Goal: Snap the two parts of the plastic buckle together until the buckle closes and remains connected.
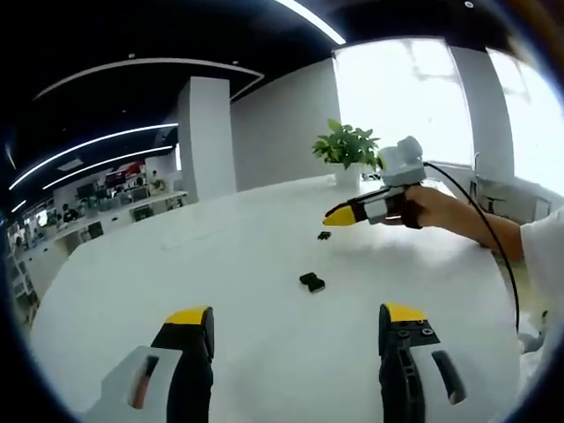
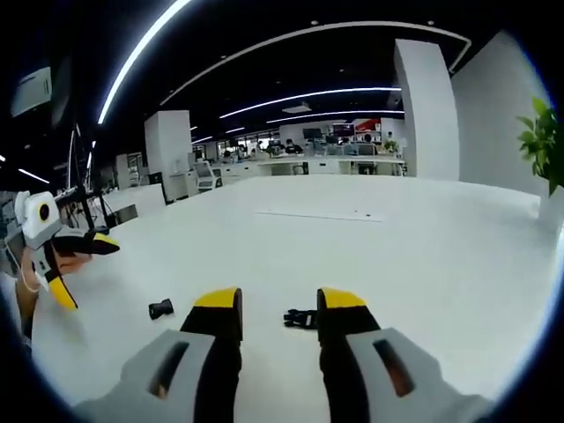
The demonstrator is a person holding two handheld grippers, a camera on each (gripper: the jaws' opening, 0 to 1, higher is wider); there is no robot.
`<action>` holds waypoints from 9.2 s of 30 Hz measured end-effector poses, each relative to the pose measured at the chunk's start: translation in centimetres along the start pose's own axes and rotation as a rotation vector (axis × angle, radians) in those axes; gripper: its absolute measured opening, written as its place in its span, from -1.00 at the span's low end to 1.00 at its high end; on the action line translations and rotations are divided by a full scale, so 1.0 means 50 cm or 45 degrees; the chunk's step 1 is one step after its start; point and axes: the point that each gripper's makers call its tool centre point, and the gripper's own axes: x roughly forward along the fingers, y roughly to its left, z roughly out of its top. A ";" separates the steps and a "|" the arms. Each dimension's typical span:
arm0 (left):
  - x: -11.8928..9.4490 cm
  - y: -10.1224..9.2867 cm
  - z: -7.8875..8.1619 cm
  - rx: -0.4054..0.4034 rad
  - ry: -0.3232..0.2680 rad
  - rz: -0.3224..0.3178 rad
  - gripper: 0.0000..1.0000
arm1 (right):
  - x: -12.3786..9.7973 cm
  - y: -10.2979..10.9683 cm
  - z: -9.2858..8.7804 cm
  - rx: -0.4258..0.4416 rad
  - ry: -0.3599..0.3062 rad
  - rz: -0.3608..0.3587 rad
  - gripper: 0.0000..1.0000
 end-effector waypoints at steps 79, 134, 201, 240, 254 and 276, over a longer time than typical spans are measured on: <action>0.130 -0.033 -0.016 -0.063 0.108 0.025 0.40 | -0.033 -0.026 -0.003 -0.038 -0.053 -0.053 -0.38; 0.166 -0.041 -0.018 -0.025 0.083 -0.040 -0.43 | -0.047 -0.040 -0.012 -0.033 -0.047 -0.092 -0.43; 0.113 -0.023 -0.033 -0.055 0.122 -0.219 -0.76 | -0.023 -0.032 -0.032 -0.034 -0.008 -0.024 -0.41; 0.056 0.000 -0.027 -0.067 0.105 -0.270 -0.76 | 0.002 -0.030 -0.043 -0.216 0.028 0.338 -0.04; 0.050 0.002 -0.029 -0.048 0.103 -0.268 -0.75 | 0.018 -0.031 -0.057 -0.349 0.107 0.379 -0.07; 0.040 -0.002 -0.033 -0.044 0.084 -0.267 -0.75 | 0.027 -0.030 -0.059 -0.406 0.190 0.535 -0.23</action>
